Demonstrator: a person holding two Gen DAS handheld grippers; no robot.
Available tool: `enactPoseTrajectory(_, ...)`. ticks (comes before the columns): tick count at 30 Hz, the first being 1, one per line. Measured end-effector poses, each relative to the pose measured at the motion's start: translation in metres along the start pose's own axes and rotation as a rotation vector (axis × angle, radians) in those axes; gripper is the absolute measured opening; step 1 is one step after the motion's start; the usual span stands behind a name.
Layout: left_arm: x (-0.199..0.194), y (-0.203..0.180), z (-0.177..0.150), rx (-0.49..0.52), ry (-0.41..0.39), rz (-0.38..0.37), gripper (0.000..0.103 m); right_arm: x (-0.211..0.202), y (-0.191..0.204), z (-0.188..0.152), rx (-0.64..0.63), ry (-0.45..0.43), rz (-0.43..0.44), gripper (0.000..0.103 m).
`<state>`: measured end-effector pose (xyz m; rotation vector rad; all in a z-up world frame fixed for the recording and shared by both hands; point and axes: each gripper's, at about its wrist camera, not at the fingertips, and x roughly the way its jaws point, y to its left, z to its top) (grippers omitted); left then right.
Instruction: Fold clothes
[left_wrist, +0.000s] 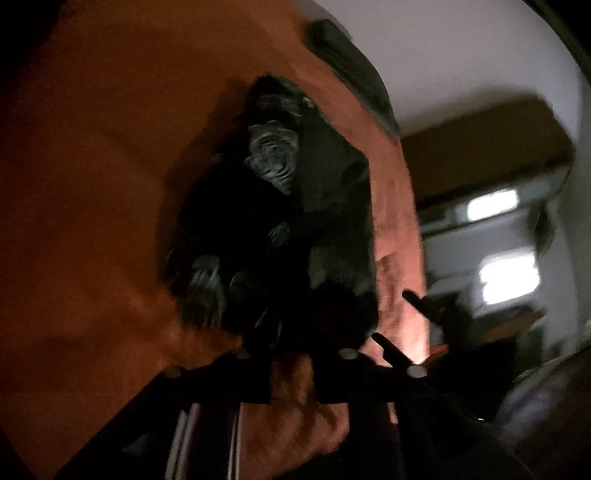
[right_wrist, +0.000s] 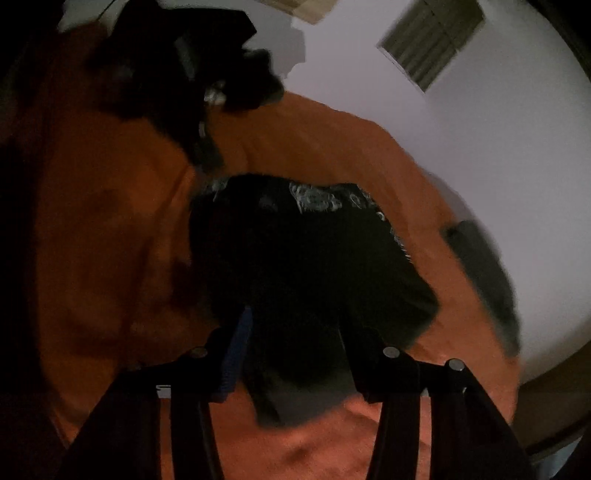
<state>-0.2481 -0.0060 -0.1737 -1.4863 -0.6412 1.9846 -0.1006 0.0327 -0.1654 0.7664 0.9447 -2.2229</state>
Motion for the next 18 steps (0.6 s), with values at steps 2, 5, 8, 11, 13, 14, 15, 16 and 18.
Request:
enactPoseTrajectory(2,0.013,-0.012,0.007,0.073,0.017,0.026,0.021,0.049,0.008,0.001,0.012,0.135,0.049,0.047)
enactPoseTrajectory(5,0.018,-0.031,0.014,0.162,0.003,0.048,0.017,0.063,0.017,-0.008,0.014,0.182,0.059,0.046)
enactPoseTrajectory(8,0.023,-0.049,0.020,0.250,-0.010,0.069,0.019,0.019,-0.009,0.001,0.127,0.023,0.058,0.046)
enactPoseTrajectory(11,0.028,-0.067,0.026,0.338,-0.023,0.091,0.024,0.020,-0.030,-0.006,0.272,0.031,0.133,0.049)
enactPoseTrajectory(13,0.062,-0.069,0.026,0.414,0.021,0.197,0.024,0.043,-0.032,-0.021,0.341,0.140,0.173,0.049)
enactPoseTrajectory(14,0.076,-0.062,0.027,0.422,0.039,0.278,0.024,0.052,-0.034,-0.030,0.381,0.182,0.191,0.048)
enactPoseTrajectory(15,0.083,-0.045,0.030,0.384,0.057,0.318,0.013,0.052,-0.040,-0.038,0.432,0.186,0.206,0.047)
enactPoseTrajectory(16,0.082,-0.027,0.033,0.334,0.064,0.317,0.003,0.046,-0.047,-0.045,0.479,0.179,0.212,0.047)
enactPoseTrajectory(18,0.057,-0.014,0.035,0.280,0.002,0.355,0.003,0.031,-0.060,-0.056,0.566,0.167,0.206,0.047)
